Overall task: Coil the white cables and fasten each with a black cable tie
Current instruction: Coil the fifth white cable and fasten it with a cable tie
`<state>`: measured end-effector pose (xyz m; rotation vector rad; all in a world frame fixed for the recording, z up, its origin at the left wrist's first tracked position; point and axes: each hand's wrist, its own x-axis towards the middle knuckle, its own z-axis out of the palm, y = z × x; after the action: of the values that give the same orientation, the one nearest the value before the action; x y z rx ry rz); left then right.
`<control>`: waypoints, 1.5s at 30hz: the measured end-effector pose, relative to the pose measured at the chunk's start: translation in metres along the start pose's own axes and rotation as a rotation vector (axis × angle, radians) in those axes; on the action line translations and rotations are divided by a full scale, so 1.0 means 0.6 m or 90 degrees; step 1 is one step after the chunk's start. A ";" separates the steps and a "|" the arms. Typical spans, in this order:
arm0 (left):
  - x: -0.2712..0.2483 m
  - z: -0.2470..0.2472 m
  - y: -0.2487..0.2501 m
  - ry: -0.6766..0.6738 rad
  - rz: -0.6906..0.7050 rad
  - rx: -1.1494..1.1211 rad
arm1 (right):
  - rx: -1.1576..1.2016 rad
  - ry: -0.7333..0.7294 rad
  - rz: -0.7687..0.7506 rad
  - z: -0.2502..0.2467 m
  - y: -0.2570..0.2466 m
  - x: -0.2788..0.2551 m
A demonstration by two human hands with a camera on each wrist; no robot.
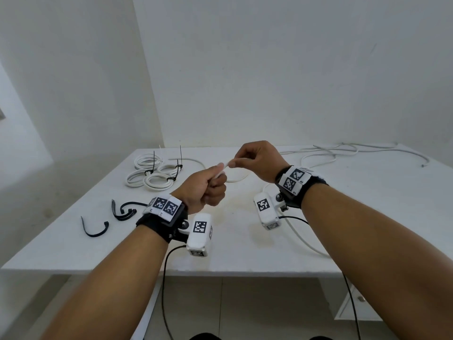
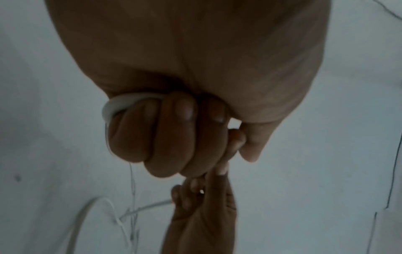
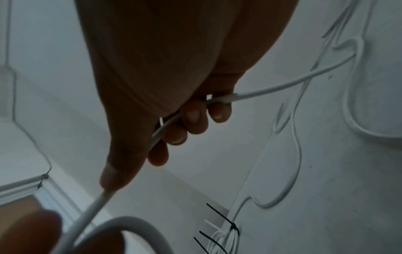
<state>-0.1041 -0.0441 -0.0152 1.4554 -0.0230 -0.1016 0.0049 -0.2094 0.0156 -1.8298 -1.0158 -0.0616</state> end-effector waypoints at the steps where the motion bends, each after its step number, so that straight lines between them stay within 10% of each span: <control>1: -0.002 0.001 0.003 -0.028 0.002 -0.027 | 0.010 0.006 0.009 0.002 0.004 0.000; 12: -0.014 0.033 0.011 -0.208 -0.009 -0.207 | 0.049 -0.057 0.111 0.058 0.060 -0.042; 30: 0.020 0.009 0.089 0.271 0.427 -0.344 | -0.146 -0.204 0.244 0.019 0.149 -0.036; 35: 0.057 0.000 0.067 0.376 0.453 -0.044 | -0.305 -0.198 0.212 0.024 0.123 -0.019; 45: 0.123 -0.014 0.019 0.350 0.199 0.503 | -0.204 -0.204 0.073 0.037 0.105 -0.007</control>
<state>-0.0291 -0.0404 -0.0082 2.2018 0.1759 0.6293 0.0353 -0.2038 -0.0439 -2.2374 -1.1698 0.1504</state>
